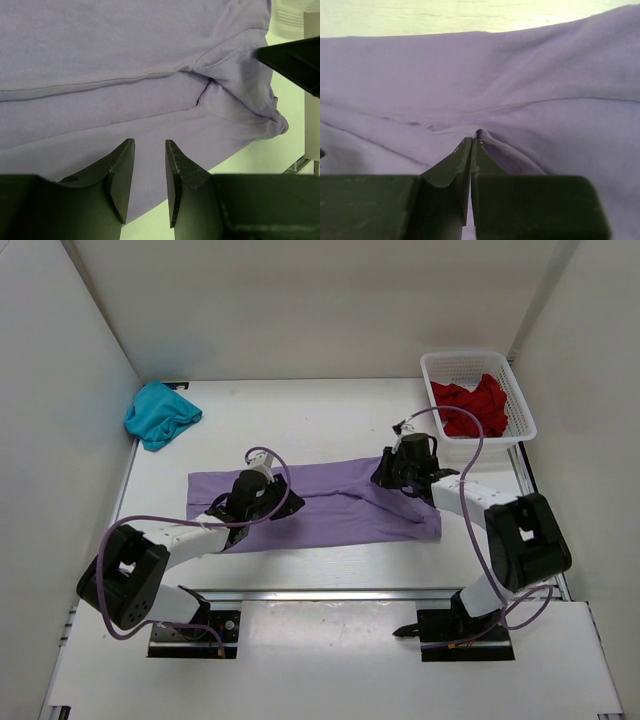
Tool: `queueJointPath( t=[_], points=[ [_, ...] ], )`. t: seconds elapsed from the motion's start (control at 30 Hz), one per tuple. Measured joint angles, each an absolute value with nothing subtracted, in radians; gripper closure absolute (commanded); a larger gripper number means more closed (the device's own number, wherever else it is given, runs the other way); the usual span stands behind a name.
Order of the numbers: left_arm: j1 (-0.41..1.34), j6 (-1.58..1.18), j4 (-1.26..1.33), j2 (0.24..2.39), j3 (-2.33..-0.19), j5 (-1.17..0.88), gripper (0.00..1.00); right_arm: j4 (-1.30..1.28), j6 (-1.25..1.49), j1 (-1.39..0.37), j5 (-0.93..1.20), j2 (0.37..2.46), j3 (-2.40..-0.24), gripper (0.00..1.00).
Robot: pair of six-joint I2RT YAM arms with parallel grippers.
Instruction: Fold and stack the t-shirts
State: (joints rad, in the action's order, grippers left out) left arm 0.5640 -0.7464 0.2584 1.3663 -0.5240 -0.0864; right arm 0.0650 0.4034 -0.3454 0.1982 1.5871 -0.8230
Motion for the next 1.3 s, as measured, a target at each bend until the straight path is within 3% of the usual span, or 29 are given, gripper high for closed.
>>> queueJointPath(
  t=[0.27, 0.7, 0.8, 0.87, 0.93, 1.03, 1.1, 1.2, 1.3],
  points=[
    [0.558, -0.76, 0.267, 1.353, -0.513, -0.097, 0.58, 0.009, 0.441, -0.453, 0.156, 1.425, -0.757, 1.0],
    [0.558, -0.769, 0.271, 1.346, -0.513, -0.098, 0.57, -0.078, 0.509, -0.611, 0.125, 1.412, -0.694, 0.98],
    [0.556, -0.771, 0.271, 1.346, -0.513, -0.099, 0.57, -0.082, 0.528, -0.623, 0.136, 1.412, -0.68, 0.88],
    [0.555, -0.772, 0.271, 1.346, -0.513, -0.099, 0.56, -0.082, 0.535, -0.634, 0.147, 1.408, -0.68, 0.76],
    [0.552, -0.771, 0.269, 1.346, -0.516, -0.099, 0.56, -0.088, 0.532, -0.645, 0.159, 1.394, -0.68, 0.74],
    [0.55, -0.769, 0.269, 1.347, -0.53, -0.099, 0.56, -0.112, 0.519, -0.639, 0.161, 1.347, -0.68, 0.79],
    [0.549, -0.768, 0.27, 1.355, -0.549, -0.099, 0.56, -0.116, 0.511, -0.603, 0.157, 1.308, -0.68, 0.91],
    [0.548, -0.768, 0.271, 1.398, -0.594, -0.102, 0.56, -0.108, 0.492, -0.504, 0.158, 1.299, -0.699, 1.0],
    [0.538, -0.768, 0.273, 1.473, -0.654, -0.125, 0.56, -0.107, 0.467, -0.414, 0.158, 1.364, -0.747, 1.0]
  ],
)
